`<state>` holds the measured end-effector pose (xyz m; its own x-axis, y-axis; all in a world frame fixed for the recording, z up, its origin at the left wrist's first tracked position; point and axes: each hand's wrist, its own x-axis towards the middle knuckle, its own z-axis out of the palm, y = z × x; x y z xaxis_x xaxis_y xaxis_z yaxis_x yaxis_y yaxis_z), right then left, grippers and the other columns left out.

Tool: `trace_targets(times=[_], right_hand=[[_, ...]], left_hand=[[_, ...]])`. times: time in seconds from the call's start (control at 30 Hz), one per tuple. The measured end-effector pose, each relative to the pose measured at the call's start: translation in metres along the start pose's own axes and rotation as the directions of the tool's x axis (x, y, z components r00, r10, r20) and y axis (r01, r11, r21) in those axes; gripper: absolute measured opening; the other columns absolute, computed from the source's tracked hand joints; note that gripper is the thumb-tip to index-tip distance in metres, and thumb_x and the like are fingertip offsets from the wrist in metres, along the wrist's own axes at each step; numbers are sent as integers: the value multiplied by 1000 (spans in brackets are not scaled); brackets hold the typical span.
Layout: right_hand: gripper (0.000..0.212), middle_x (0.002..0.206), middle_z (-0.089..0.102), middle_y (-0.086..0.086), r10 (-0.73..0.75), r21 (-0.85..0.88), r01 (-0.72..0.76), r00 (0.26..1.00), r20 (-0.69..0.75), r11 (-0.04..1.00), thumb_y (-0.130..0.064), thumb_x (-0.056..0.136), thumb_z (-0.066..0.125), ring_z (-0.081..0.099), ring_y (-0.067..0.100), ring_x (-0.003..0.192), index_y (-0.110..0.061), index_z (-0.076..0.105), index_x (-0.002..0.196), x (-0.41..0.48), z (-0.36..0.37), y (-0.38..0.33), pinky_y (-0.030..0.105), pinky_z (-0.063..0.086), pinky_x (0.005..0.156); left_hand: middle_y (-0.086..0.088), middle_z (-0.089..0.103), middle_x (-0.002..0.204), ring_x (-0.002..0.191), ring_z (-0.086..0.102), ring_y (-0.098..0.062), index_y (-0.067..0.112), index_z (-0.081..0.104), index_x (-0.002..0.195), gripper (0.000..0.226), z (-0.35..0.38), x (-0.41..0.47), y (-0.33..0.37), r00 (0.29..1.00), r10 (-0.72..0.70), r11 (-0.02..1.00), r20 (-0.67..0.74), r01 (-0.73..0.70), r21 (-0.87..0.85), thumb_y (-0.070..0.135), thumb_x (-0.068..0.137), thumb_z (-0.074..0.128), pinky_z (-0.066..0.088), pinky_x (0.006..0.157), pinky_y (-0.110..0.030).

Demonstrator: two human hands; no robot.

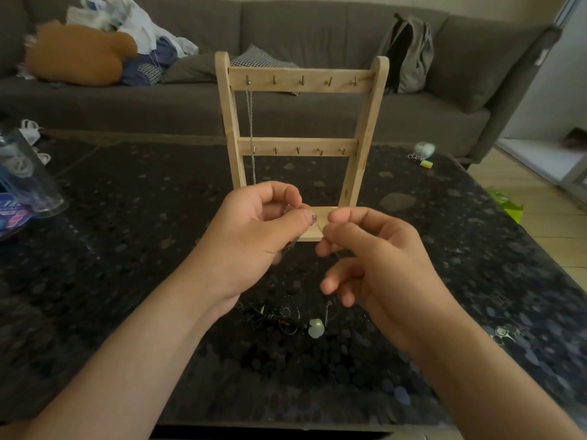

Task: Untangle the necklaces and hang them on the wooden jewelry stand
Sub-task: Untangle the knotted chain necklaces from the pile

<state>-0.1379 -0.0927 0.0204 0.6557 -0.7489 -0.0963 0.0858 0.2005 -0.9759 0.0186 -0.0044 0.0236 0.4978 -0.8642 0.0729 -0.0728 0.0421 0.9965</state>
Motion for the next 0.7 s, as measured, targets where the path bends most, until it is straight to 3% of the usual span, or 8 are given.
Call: trace_targets(times=[0.07,0.13,0.23,0.33,0.43,0.6,0.63,0.7], right_hand=[[12,82,77,13,-15,-4,15,1000,21,1000,-5,98,72,76,31,62,-4,70,109,-2,1,1,29,54,45],[11,91,79,19,-63,8,63,998,1,998,-1,93,77,81,34,81,-4,71,102,-3,1,3,37,65,62],[18,94,80,15,-185,-97,178,980,-69,979,0,88,82,79,26,90,-9,70,99,-2,0,5,42,65,86],[19,90,77,10,-218,-104,209,973,-77,972,-1,91,78,73,20,86,-13,66,102,-3,1,3,32,62,83],[24,98,79,18,-177,-79,171,982,-73,982,-4,94,76,68,18,82,-12,61,110,-4,2,1,22,55,69],[30,102,80,17,-160,-84,153,984,-83,985,-6,94,78,68,18,83,-15,58,114,-3,1,1,25,52,72],[30,102,80,17,-164,-94,156,983,-82,983,-6,94,77,69,19,84,-14,58,115,-2,0,1,26,54,73],[31,102,80,19,-178,-121,168,981,-76,978,-5,95,76,70,29,85,-12,56,118,-1,-1,3,40,60,77]], left_hand=[[-6,66,85,49,45,-2,17,65,96,13,0,-1,1,1000,-5,1000,15,6,-22,6,99,70,35,50,-21],[-7,69,87,49,48,-1,18,65,96,14,0,-2,2,1000,-4,1000,27,4,-23,6,98,71,36,51,-21],[-8,74,92,49,50,-2,19,66,97,14,0,-3,3,1000,0,1000,29,0,-4,7,97,73,38,51,-20],[-10,74,93,50,51,-2,19,66,97,16,0,-3,4,999,3,1000,35,-2,-23,5,97,73,39,50,-19],[-12,76,95,54,54,-2,19,67,97,16,1,-4,4,999,19,1000,44,-19,0,4,97,73,41,51,-19],[-3,79,94,68,67,-4,21,69,94,19,0,-3,2,994,92,991,51,-97,97,4,94,78,48,56,-13],[-1,79,94,68,68,-10,23,70,94,20,0,-3,0,992,114,985,59,-121,125,6,93,80,51,60,-16],[0,79,96,74,68,-39,31,73,91,22,-1,-2,-3,986,150,971,67,-160,178,13,90,84,63,71,-40]])
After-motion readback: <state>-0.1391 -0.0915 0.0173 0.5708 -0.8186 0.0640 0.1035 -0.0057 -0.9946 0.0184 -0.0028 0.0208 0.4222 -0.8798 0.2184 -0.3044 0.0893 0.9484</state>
